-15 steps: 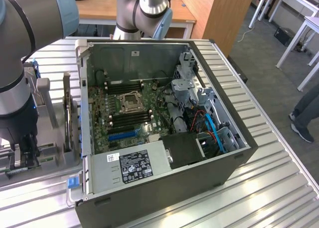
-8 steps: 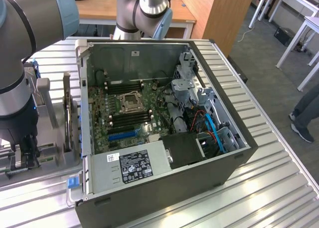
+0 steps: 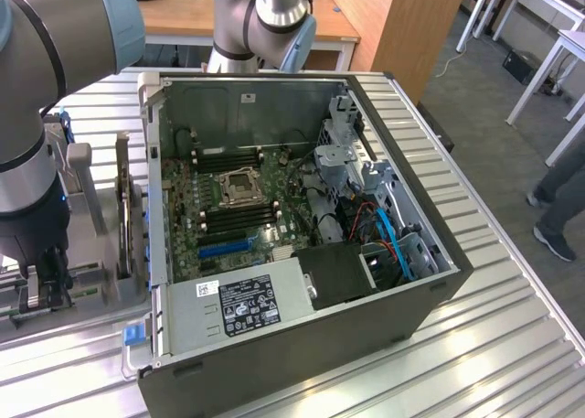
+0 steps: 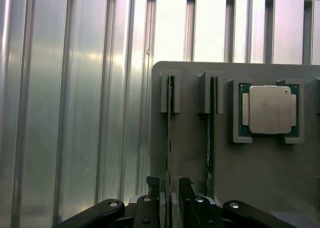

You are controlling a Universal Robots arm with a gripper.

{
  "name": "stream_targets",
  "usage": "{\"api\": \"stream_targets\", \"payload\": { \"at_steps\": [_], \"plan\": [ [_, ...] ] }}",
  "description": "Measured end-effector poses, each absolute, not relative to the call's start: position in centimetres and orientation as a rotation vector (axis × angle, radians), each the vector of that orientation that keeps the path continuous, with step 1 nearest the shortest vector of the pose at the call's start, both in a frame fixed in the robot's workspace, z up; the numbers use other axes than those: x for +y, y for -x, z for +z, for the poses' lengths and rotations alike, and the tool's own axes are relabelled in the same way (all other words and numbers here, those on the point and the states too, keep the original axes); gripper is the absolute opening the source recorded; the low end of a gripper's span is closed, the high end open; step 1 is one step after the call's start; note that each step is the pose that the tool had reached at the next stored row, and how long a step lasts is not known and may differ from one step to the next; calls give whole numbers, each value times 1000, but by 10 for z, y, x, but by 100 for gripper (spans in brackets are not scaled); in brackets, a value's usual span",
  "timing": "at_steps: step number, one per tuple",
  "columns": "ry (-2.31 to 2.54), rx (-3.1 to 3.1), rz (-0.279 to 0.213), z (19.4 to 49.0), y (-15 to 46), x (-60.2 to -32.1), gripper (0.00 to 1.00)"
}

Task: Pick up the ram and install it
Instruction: 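Pick up the ram and move it above insertion slot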

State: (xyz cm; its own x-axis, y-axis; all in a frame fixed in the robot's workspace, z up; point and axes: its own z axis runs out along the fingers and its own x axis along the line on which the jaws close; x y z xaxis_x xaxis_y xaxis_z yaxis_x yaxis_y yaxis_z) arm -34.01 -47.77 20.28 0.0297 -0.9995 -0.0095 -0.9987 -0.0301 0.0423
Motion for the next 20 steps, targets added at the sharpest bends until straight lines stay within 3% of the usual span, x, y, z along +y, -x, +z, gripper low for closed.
{"api": "stream_targets", "payload": {
  "at_steps": [20],
  "plan": [
    [-2244,-2163,-56,201,340,-478,30]
  ]
}}
